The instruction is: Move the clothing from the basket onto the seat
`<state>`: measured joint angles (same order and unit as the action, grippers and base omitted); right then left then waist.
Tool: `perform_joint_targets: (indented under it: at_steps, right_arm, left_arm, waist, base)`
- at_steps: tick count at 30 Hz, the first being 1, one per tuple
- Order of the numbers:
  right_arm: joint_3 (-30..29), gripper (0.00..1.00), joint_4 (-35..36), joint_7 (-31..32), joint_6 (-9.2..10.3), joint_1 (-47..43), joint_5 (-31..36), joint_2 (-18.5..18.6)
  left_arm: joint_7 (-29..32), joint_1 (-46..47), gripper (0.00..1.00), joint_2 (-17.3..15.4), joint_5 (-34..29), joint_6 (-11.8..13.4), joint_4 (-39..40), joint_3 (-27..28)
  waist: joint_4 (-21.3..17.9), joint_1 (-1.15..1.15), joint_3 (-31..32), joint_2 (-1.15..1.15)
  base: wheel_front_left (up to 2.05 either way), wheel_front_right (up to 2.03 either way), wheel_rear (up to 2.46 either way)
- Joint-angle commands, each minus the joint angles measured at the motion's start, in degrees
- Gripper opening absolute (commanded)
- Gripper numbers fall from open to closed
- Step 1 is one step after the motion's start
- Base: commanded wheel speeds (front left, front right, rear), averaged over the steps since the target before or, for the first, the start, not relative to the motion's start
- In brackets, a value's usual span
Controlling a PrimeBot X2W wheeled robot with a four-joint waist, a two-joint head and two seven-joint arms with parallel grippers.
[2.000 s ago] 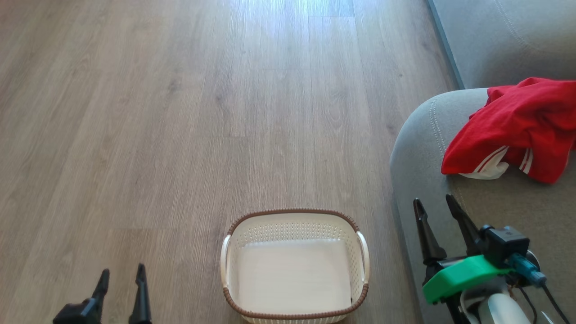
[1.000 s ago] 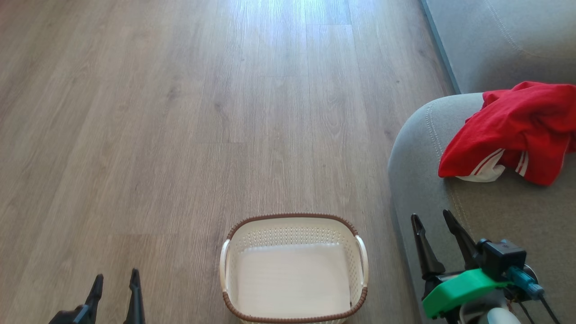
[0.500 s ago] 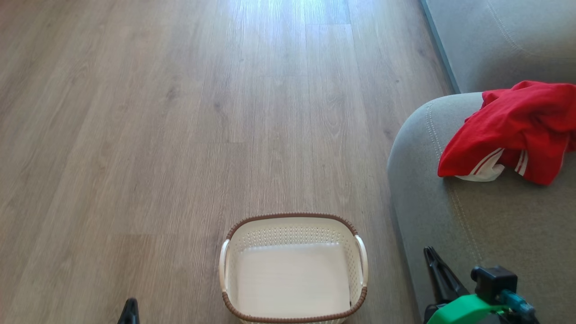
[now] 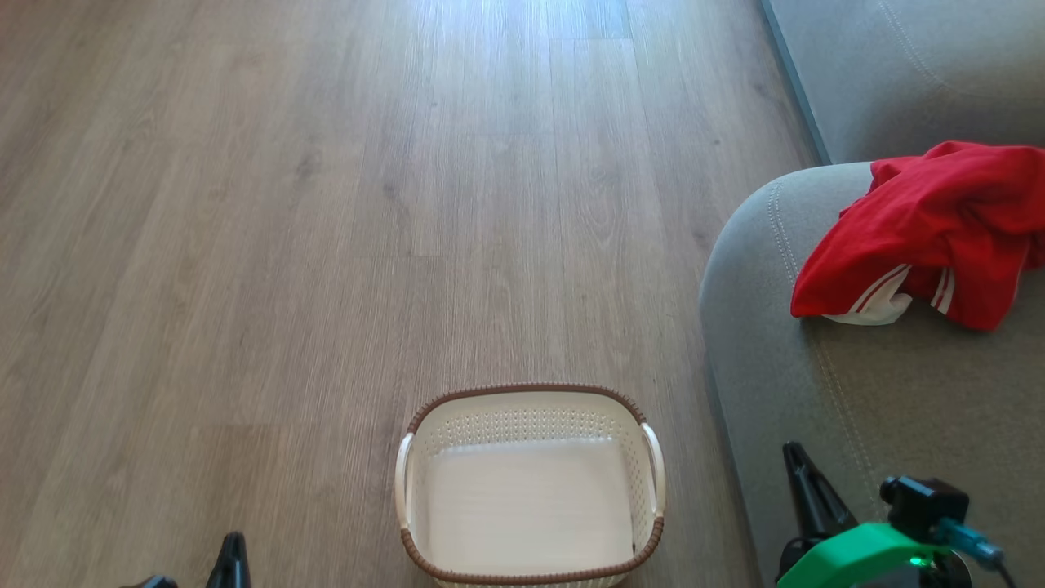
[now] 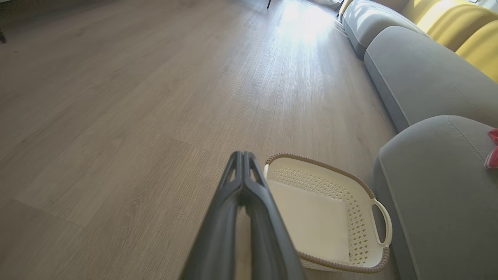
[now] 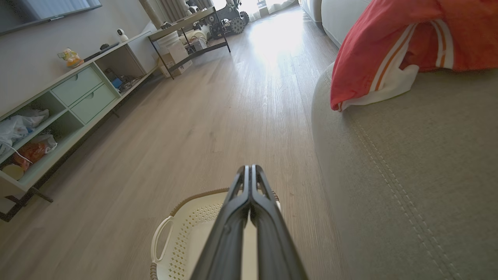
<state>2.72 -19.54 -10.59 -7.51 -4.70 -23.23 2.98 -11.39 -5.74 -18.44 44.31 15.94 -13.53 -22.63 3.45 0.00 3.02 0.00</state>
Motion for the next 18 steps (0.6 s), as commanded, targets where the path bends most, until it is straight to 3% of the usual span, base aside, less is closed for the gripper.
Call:
perform_joint_targets:
  at_steps: [1, 18]
  right_arm:
    - [-0.32, 0.00, 2.16, 0.35, 0.00, 3.32, -1.96, 0.22]
    - [-1.25, 0.00, 2.53, 2.55, 0.01, 4.65, -12.53, 0.52]
  left_arm:
    - [0.38, 2.23, 0.00, -0.36, 1.27, -0.63, 1.83, 2.23]
    - [2.92, 3.66, 0.00, 1.96, 8.46, -3.37, 2.22, 6.22]
  waist:
    - [-0.06, 0.00, -0.05, 0.00]
    - [-0.58, 0.00, -0.47, 0.00]
  base:
    - [0.00, 0.00, 0.00]
    - [0.00, 0.00, 0.00]
